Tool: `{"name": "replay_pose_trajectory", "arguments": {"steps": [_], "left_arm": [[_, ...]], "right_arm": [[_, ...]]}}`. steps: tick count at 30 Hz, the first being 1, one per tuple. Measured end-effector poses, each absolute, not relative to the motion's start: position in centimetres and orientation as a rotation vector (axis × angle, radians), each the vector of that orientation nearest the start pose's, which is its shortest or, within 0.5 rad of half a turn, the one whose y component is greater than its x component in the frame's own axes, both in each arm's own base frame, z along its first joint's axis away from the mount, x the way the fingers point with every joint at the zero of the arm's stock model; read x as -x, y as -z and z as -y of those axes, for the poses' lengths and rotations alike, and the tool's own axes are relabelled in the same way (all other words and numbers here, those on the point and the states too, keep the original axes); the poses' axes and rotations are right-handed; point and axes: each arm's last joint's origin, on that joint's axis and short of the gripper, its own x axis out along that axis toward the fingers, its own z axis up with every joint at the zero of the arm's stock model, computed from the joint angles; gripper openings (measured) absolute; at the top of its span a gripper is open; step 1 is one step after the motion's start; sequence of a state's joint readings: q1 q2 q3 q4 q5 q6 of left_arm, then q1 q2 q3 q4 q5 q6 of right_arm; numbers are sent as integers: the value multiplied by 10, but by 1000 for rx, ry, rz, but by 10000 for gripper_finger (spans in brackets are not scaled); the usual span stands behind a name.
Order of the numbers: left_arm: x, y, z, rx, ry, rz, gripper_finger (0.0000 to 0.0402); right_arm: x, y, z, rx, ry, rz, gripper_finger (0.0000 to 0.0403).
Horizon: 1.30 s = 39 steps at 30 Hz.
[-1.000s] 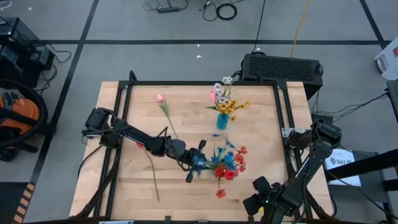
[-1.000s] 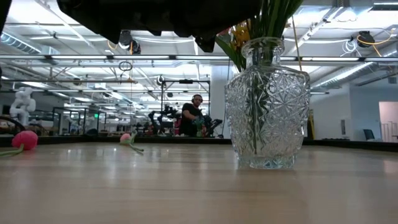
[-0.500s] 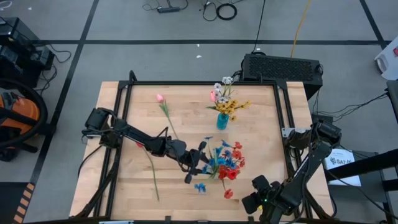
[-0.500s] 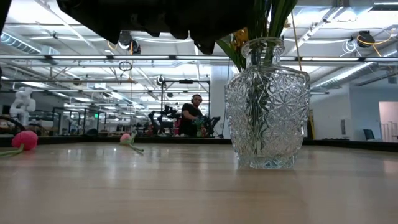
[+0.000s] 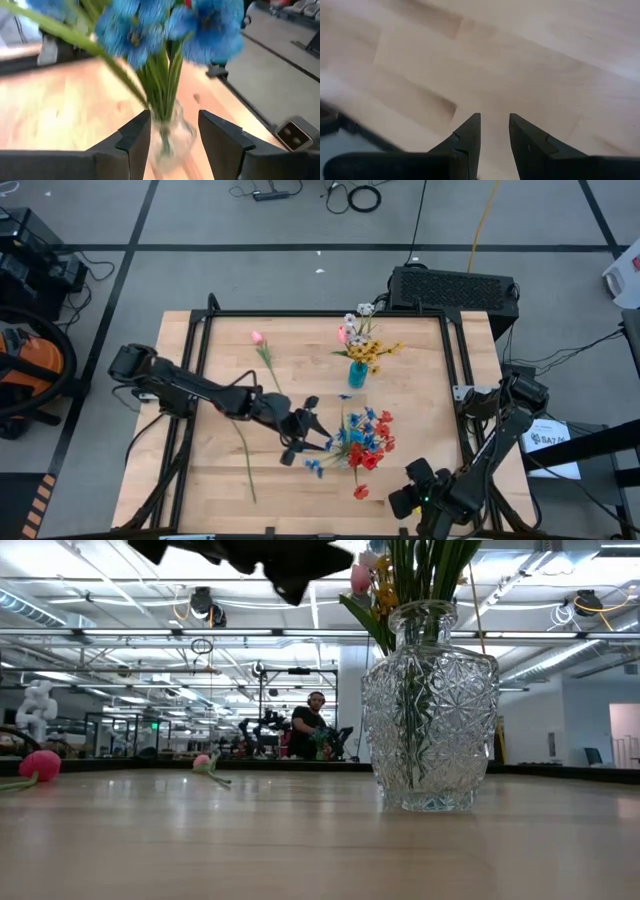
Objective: Sort flowers into vase by color
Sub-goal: Adjust the transparent vase, then put the red tulip into the transparent vase
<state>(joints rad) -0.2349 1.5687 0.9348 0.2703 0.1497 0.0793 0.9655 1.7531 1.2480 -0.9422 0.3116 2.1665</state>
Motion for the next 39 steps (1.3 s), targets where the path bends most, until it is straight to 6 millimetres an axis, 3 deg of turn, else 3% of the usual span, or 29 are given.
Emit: {"name": "replay_pose_trajectory", "arguments": {"steps": [7, 13, 17, 24, 31, 39], "left_arm": [[-303, -249, 70, 160, 204, -582, 173], [-280, -256, 50, 253, 55, -709, 173], [-276, -259, 41, 325, 0, -721, 173], [-275, -259, 37, 442, -94, -721, 173], [-265, -254, 30, 684, -428, -723, 173], [-236, -236, 37, 970, -835, -861, 169]], "right_arm": [[-202, -202, -244, -1073, 961, -976, 93], [-207, -202, -222, -968, 1050, -975, 93], [-190, -198, -194, -1011, 1015, -896, 93], [-148, -180, -130, -1146, 778, -812, 93], [-118, -184, -79, -1057, 587, -766, 93], [-102, -199, -47, -935, 490, -694, 93]]}}
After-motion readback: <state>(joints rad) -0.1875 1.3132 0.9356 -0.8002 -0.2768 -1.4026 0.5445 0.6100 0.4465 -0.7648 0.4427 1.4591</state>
